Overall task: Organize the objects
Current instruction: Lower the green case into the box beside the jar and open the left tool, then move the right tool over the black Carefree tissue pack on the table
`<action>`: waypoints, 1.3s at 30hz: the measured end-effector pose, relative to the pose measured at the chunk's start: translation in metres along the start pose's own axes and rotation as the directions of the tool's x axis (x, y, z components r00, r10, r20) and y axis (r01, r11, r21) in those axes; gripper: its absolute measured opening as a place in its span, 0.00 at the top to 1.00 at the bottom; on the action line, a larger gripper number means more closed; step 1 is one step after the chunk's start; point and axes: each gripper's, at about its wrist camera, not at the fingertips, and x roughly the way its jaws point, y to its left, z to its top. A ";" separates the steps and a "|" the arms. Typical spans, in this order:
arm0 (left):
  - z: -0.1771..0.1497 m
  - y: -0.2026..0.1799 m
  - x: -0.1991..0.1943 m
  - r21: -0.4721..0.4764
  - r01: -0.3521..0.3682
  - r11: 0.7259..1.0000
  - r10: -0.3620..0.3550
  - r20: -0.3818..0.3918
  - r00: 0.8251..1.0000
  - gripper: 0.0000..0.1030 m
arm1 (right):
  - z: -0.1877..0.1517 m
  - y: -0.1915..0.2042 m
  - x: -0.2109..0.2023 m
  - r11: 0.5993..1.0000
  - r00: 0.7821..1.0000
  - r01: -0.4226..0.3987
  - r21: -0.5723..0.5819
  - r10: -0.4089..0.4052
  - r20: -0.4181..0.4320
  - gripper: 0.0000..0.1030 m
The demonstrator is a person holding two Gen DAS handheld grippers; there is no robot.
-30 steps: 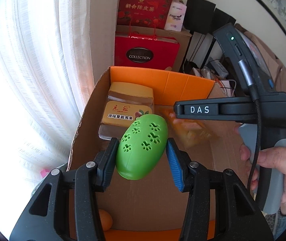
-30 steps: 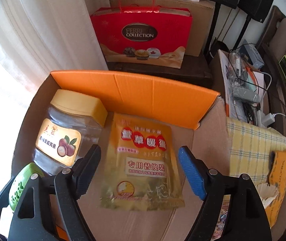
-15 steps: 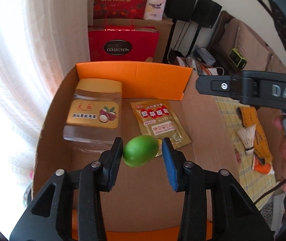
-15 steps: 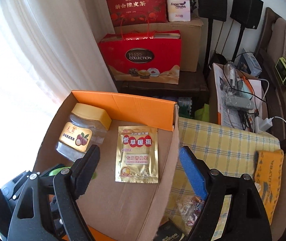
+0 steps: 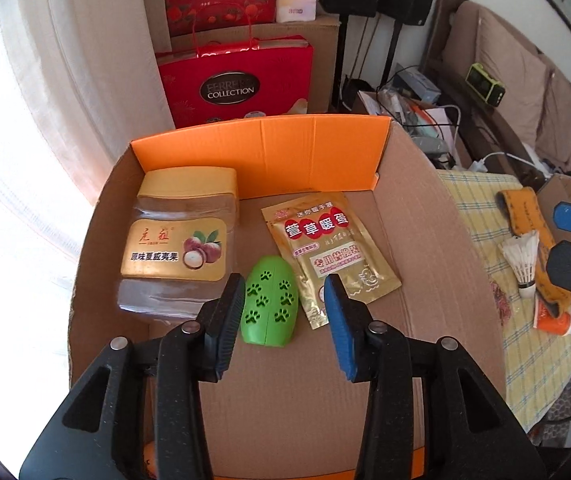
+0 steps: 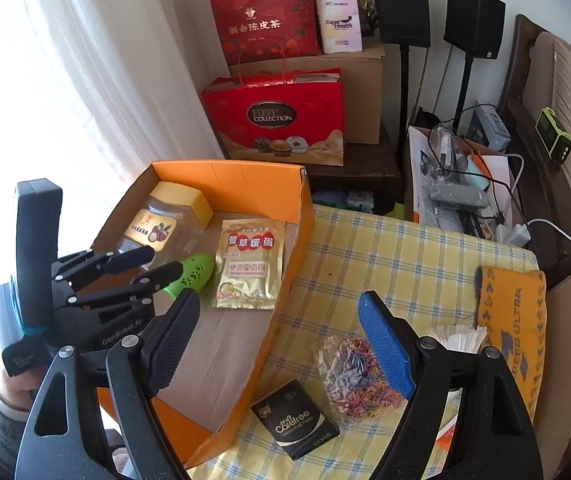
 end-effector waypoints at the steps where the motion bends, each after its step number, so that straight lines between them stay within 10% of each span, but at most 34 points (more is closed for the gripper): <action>1: -0.003 0.004 -0.001 -0.004 -0.001 1.000 0.001 -0.001 1.000 0.55 | -0.003 -0.001 -0.002 1.000 1.000 0.000 -0.006 0.000 0.001 0.19; 6: -0.021 0.012 0.004 -0.003 0.004 1.000 -0.004 -0.047 0.999 0.53 | -0.017 -0.006 -0.012 1.000 1.000 -0.007 -0.008 0.007 0.012 0.19; 9: -0.030 0.012 0.011 0.022 -0.011 1.000 0.013 -0.093 0.996 0.73 | -0.023 -0.007 -0.019 1.000 1.000 -0.018 -0.009 0.018 0.024 0.19; 20: -0.034 0.009 0.043 0.055 0.010 0.998 0.006 -0.278 0.961 0.94 | -0.037 -0.016 -0.033 1.000 0.999 -0.011 0.000 0.011 0.038 0.19; 31: -0.013 -0.005 0.056 0.117 -0.082 0.990 0.113 -0.298 0.948 0.94 | -0.042 -0.030 -0.034 1.000 0.999 0.015 0.026 -0.016 0.038 0.18; 36: -0.016 -0.009 0.043 0.074 -0.018 0.997 0.037 -0.260 0.965 0.92 | -0.048 -0.038 -0.033 0.999 0.998 0.047 0.026 -0.048 0.037 0.18; 39: -0.025 -0.015 0.025 0.067 -0.017 0.998 0.030 -0.207 0.978 0.64 | -0.052 -0.048 -0.032 0.998 0.998 0.061 0.035 -0.062 0.034 0.18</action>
